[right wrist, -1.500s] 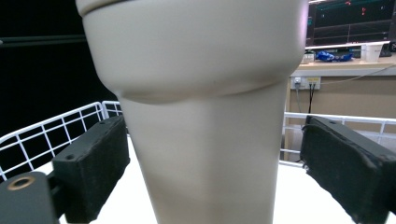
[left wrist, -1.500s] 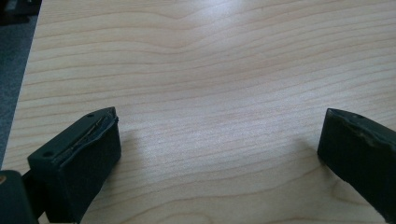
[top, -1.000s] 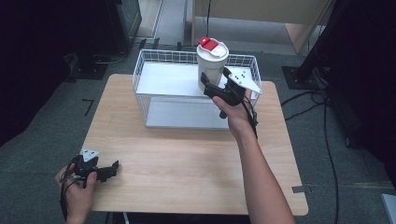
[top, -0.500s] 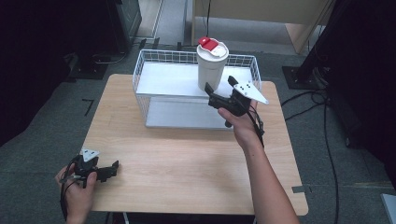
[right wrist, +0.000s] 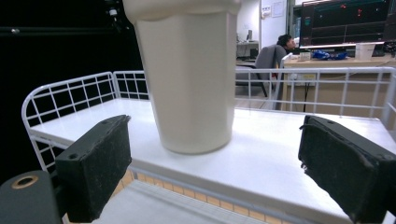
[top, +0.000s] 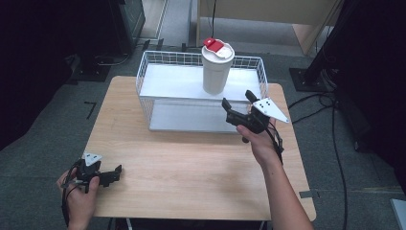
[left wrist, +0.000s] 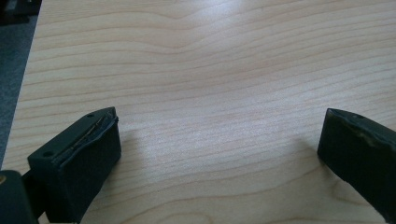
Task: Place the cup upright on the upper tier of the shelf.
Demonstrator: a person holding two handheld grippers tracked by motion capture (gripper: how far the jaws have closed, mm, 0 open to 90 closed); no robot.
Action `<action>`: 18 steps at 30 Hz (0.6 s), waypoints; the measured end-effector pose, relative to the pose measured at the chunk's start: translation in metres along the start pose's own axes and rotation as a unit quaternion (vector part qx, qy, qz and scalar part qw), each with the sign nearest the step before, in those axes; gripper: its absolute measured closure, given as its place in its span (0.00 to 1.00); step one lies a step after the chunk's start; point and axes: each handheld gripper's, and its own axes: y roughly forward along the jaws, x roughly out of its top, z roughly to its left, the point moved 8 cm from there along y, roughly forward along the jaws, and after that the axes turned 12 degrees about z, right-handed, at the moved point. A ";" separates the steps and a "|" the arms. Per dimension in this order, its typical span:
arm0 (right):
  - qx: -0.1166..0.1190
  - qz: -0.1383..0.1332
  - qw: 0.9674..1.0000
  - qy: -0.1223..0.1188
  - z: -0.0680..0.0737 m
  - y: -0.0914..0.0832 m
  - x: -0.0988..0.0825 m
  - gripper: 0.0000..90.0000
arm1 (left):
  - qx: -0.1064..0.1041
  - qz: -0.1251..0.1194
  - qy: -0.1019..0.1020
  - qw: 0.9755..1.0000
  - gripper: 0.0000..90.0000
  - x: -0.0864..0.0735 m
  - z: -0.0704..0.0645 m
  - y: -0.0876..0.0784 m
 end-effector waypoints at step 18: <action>-0.026 0.010 1.000 0.009 -0.024 -0.041 -0.047 0.10 | 0.000 0.001 0.001 1.000 0.00 0.000 0.000 0.000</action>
